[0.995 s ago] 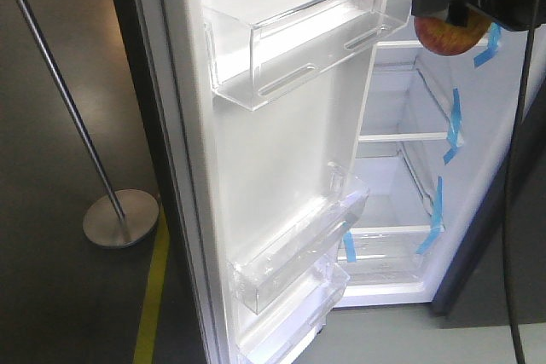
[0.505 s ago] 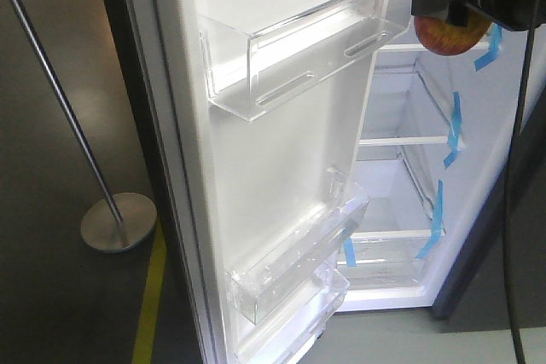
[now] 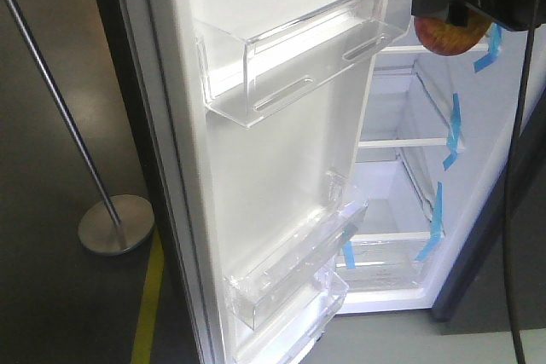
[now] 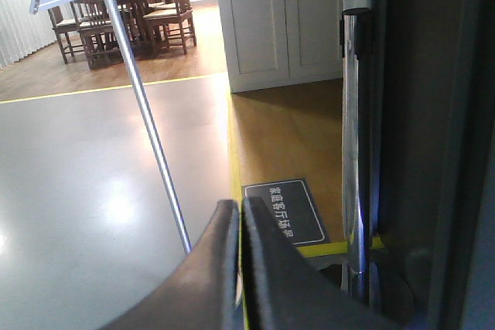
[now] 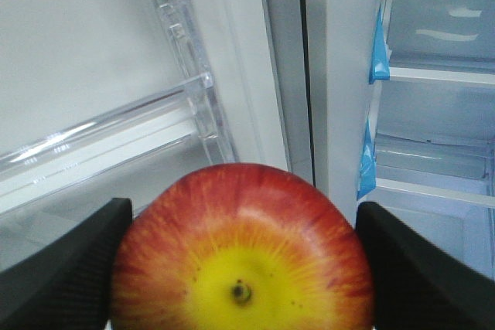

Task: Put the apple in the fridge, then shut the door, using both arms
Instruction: 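Position the right gripper with the apple above the upper door bin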

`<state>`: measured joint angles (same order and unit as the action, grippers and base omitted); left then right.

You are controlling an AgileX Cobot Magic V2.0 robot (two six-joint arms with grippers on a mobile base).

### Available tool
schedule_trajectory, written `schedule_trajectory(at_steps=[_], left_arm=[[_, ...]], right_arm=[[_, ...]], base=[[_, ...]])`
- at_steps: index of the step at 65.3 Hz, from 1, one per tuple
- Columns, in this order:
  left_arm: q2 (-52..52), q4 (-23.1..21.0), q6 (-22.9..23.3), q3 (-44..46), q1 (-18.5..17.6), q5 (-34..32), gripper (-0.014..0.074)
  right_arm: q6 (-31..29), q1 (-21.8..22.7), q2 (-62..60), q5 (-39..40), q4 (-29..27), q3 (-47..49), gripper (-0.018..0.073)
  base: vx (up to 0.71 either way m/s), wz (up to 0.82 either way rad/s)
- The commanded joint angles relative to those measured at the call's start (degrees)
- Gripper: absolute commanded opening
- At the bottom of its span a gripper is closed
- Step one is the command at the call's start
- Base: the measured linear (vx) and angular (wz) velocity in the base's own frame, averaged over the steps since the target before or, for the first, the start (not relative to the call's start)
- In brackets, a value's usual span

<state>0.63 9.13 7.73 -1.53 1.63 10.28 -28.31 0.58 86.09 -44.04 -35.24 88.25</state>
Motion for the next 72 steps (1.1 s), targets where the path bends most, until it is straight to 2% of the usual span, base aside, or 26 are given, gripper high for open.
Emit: schedule_trajectory(at_steps=[1,72], left_arm=[[1.0,-0.1,0.1,-0.9,-0.2,-3.8,-0.0008],[1.0,-0.1,0.1,-0.9,-0.2,-3.8,-0.0008]], right_arm=[[-0.4,-0.1,-2.1,3.6,-1.8,1.9,0.0175],[-0.4,-0.1,-2.1,3.5,-1.8,1.9,0.0175]], base=[[0.01,0.00],[0.00,0.00]])
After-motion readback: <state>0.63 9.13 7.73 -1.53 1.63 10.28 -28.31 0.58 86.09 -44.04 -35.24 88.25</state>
